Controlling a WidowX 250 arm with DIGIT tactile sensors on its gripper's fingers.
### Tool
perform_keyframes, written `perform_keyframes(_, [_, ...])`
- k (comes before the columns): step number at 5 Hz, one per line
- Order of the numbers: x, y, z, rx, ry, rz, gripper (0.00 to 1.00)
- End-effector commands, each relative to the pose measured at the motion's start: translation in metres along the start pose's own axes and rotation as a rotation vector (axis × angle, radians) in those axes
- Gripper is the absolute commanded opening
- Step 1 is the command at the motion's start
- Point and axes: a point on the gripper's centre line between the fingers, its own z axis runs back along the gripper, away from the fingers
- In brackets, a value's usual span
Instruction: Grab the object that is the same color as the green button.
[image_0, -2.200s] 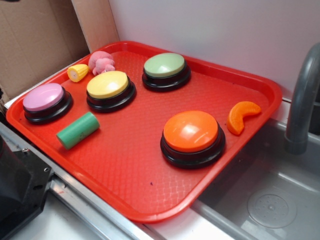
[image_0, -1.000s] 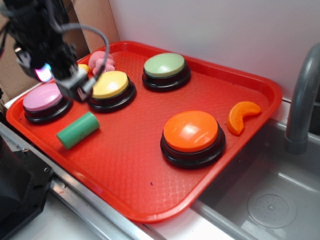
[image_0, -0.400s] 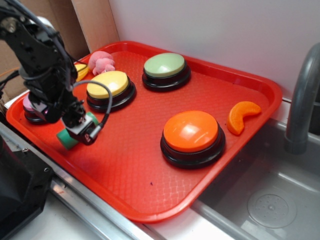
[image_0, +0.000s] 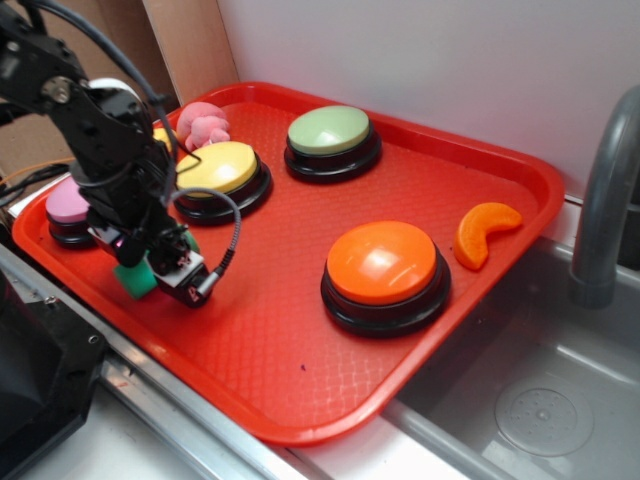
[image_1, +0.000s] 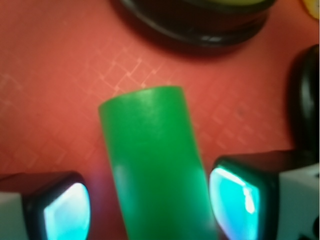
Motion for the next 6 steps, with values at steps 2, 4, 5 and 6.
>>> perform_keyframes(2, [0.003, 0.000, 0.009, -0.044, 0.010, 0.050, 0.00])
perform_keyframes(4, [0.036, -0.026, 0.079, -0.104, 0.037, 0.123, 0.00])
perform_keyframes(5, [0.057, -0.038, 0.129, -0.118, -0.016, 0.161, 0.00])
perform_keyframes(6, [0.067, -0.038, 0.171, -0.154, -0.068, 0.190, 0.00])
